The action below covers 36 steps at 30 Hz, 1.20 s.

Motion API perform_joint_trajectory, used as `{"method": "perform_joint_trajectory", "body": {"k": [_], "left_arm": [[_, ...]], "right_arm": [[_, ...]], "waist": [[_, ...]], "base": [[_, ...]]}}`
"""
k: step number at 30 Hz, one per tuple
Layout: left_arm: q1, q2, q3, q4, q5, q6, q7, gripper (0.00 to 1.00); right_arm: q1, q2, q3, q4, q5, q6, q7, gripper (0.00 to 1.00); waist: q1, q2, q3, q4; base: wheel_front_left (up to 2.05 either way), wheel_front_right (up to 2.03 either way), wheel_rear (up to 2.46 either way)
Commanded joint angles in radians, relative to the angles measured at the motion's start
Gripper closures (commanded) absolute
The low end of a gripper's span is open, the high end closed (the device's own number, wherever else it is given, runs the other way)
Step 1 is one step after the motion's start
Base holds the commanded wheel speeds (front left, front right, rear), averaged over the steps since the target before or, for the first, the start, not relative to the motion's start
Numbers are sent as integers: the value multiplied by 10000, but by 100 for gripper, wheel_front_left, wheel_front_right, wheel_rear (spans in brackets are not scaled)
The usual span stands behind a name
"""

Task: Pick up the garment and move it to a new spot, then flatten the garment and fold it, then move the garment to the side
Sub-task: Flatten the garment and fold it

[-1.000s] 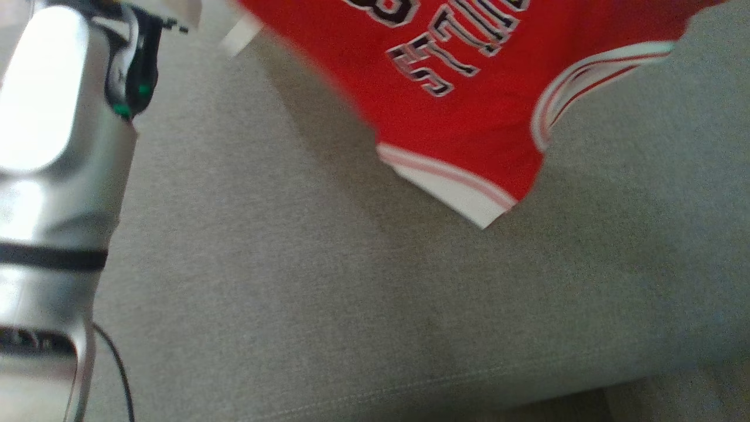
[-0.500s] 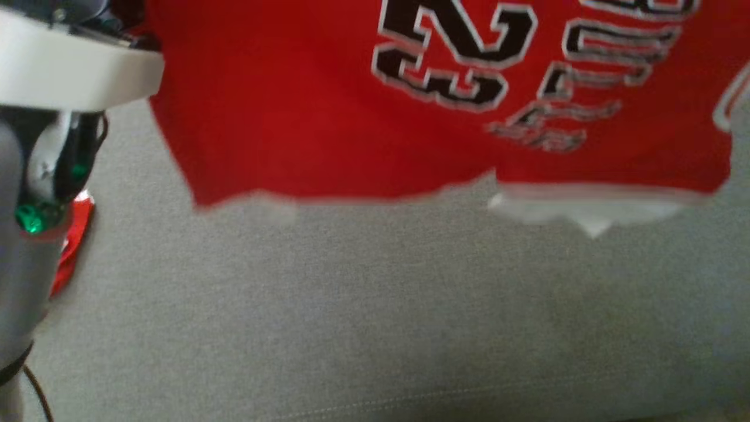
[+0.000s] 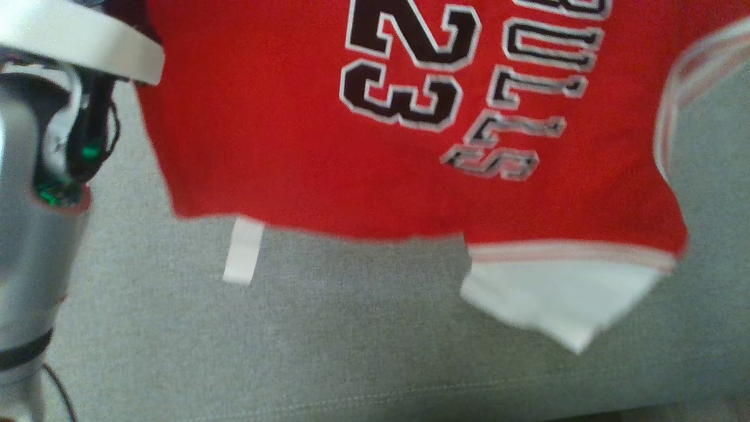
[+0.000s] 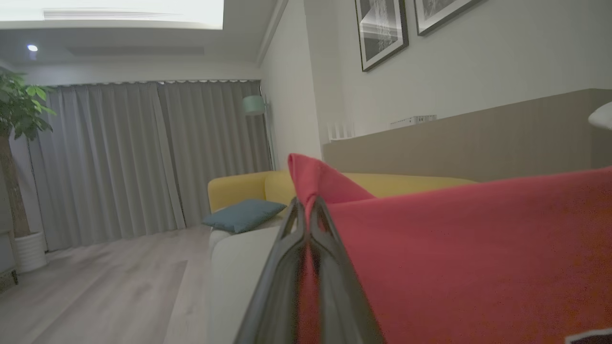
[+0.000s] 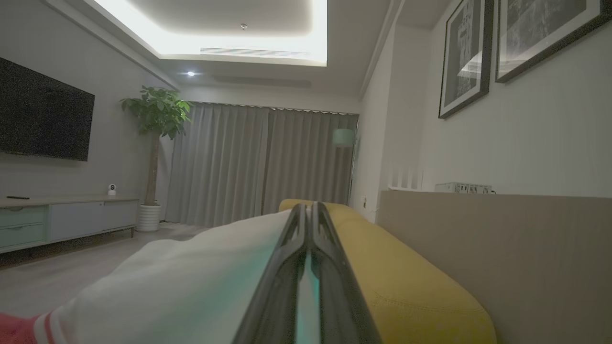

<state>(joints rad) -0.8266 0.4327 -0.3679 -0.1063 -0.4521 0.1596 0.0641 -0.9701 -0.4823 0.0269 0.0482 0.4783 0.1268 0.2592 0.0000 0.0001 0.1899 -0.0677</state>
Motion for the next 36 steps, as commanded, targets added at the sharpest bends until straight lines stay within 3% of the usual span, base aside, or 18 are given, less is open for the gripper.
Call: {"method": "perform_joint_trajectory", "body": {"k": [1, 10, 17, 23, 28, 36], "left_arm": [[-755, 143, 452, 363, -44, -36, -276, 100], [-3372, -979, 566, 5509, 38, -659, -2800, 100], [-4118, -1601, 530, 8732, 434, -1052, -3247, 100], [-3064, -2175, 746, 9722, 810, -1294, -3256, 100], [-2189, -2448, 1052, 9939, 995, -1404, -3257, 100], [-255, -2892, 1841, 9019, 1294, -1526, -3258, 100]], "right_arm": [[-729, 101, 283, 255, 91, 39, -198, 100], [-3856, 1140, 2011, 4231, -327, 39, -2624, 100], [-4582, 2450, 3443, 7218, 129, 39, -3811, 100], [-3293, 3096, 4528, 8680, 1024, 39, -4463, 100], [-2289, 3303, 5111, 9046, 1647, 39, -4813, 100], [249, 2721, 5508, 7882, 2698, 39, -5193, 100]], "waist": [[0, -1, 236, 37], [0, -1, 780, -45], [0, -1, 1346, -344], [0, -1, 1699, -379], [0, -1, 1795, -402], [0, -1, 1408, -229]], "base": [[0, 0, 0], [0, 0, 0], [0, 0, 0], [0, 0, 0], [0, 0, 0], [0, 0, 0]]}}
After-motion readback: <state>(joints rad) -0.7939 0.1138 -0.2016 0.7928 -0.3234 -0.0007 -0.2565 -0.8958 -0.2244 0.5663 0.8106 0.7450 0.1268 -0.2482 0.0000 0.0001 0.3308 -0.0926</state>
